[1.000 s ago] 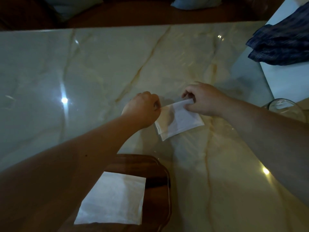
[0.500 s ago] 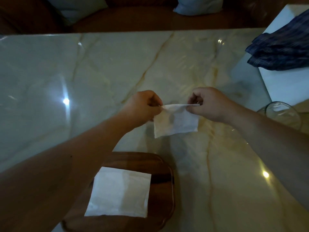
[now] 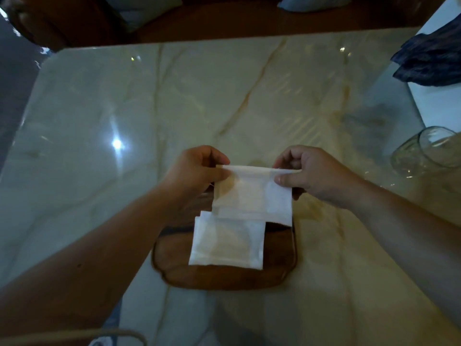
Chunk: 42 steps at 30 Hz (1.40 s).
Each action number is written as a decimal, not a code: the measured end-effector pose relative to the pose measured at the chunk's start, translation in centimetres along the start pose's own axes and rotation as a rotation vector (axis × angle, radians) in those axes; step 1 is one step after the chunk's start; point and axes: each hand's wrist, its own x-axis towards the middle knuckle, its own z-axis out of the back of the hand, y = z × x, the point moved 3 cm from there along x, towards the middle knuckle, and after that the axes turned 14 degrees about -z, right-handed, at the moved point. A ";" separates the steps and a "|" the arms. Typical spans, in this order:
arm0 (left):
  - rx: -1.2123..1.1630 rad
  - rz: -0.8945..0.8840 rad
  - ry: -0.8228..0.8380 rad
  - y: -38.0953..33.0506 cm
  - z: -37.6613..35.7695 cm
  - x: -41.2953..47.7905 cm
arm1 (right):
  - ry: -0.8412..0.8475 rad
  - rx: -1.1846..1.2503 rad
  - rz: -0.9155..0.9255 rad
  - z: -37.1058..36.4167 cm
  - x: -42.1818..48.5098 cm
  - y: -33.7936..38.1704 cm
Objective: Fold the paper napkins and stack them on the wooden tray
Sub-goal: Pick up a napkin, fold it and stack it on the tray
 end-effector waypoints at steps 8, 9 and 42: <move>0.145 0.074 0.062 3.6 1.7 -5.4 | 0.021 -0.081 -0.071 -6.2 -2.9 -2.9; 0.176 0.070 0.074 3.9 1.8 -5.7 | 0.012 -0.101 -0.074 -6.8 -3.0 -3.3; 0.738 -0.098 0.127 6.1 1.5 -6.1 | -0.248 -0.642 0.117 -9.2 -2.6 -4.1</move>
